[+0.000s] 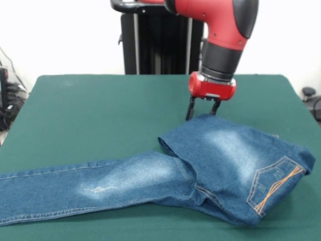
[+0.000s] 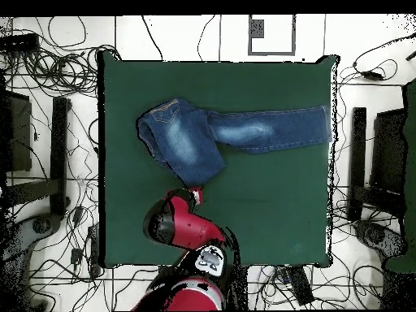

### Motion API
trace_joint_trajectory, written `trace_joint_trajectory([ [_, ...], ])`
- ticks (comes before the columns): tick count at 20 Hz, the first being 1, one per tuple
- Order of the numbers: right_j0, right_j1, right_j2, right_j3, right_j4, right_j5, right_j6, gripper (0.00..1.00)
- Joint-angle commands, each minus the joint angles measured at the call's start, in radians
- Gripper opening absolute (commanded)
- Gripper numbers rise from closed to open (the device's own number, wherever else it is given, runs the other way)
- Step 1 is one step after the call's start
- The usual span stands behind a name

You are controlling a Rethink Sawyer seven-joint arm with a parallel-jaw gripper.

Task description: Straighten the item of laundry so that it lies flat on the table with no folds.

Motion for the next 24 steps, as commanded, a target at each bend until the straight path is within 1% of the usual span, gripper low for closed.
trace_joint_trajectory([
  [1, 0.071, -0.016, -0.056, -0.077, 0.077, 0.027, 0.213, 1.00],
  [7, 0.048, -0.028, -0.055, -0.093, 0.041, 0.032, 0.201, 1.00],
  [9, 0.038, -0.024, -0.049, -0.097, 0.027, 0.017, 0.199, 1.00],
  [10, 0.030, -0.024, -0.043, -0.096, 0.022, -0.010, 0.208, 1.00],
  [11, 0.014, -0.031, -0.022, -0.084, 0.041, -0.002, 0.239, 0.00],
  [14, -0.040, -0.043, 0.032, -0.072, 0.013, -0.028, 0.262, 0.00],
  [16, -0.063, -0.043, 0.045, -0.076, -0.019, -0.051, 0.250, 0.00],
  [24, -0.056, -0.048, 0.034, -0.072, -0.021, -0.040, 0.229, 0.00],
])
